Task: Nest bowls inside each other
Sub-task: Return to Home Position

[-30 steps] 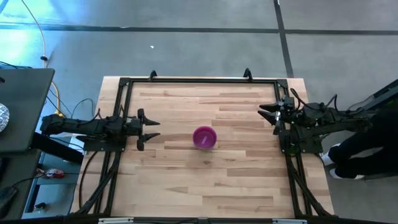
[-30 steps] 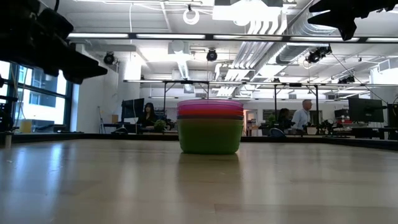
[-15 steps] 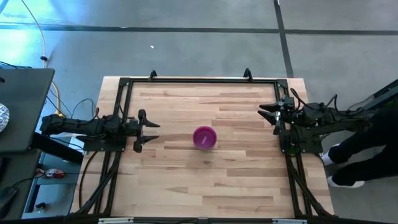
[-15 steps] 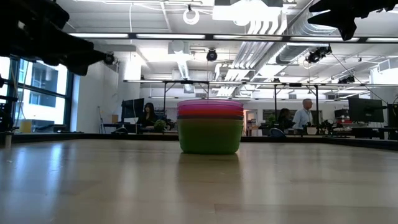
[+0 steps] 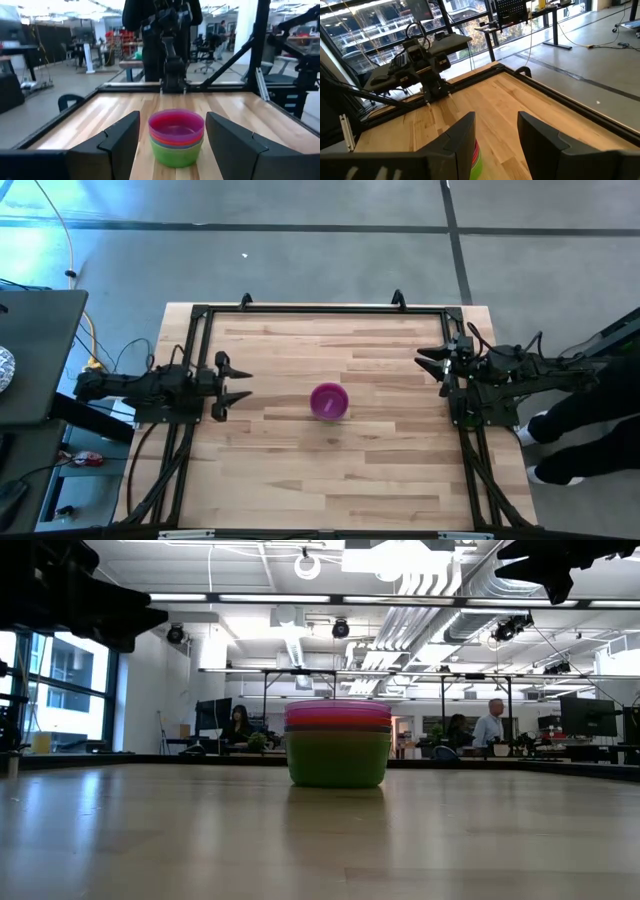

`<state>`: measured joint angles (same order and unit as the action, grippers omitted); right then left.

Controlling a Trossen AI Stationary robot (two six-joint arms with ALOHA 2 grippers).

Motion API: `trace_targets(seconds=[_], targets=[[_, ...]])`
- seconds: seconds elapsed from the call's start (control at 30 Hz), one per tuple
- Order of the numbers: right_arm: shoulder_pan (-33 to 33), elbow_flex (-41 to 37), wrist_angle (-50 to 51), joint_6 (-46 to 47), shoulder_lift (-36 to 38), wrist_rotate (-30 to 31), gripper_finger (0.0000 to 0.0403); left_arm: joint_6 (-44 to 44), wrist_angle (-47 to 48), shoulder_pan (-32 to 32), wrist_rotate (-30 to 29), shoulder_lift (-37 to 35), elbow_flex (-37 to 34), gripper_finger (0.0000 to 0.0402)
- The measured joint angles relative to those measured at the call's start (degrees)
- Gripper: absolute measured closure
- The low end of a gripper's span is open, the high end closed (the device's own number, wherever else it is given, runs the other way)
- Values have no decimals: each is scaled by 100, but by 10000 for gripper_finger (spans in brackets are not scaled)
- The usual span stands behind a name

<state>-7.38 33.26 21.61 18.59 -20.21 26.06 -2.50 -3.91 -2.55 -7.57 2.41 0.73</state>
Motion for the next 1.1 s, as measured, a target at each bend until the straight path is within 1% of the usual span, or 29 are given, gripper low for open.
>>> trace_targets(seconds=[0.07, 0.13, 0.37, 0.57, 0.7, 0.9, 1.1], targets=[[0, 0, 0, -18, 0, 0, 263, -13, 202, 3, -6, -238, 1, 186], [0, 0, 0, -56, 0, 0, 263, -29, 271, 2, 83, -213, 11, 186], [1, 0, 0, -65, 0, 2, 263, 34, 282, -4, 83, -222, 17, 186], [1, 0, 0, -65, 0, 4, 263, 166, 268, -4, -148, -220, 17, 186], [0, 0, 0, -65, 0, 4, 263, 127, 249, -4, -166, -209, 17, 186], [0, 0, -2, -65, 0, 7, 263, 26, 272, -4, 35, -209, 17, 186], [0, 0, -2, -65, 0, -12, 263, 32, 281, -4, 46, -209, 17, 186]])
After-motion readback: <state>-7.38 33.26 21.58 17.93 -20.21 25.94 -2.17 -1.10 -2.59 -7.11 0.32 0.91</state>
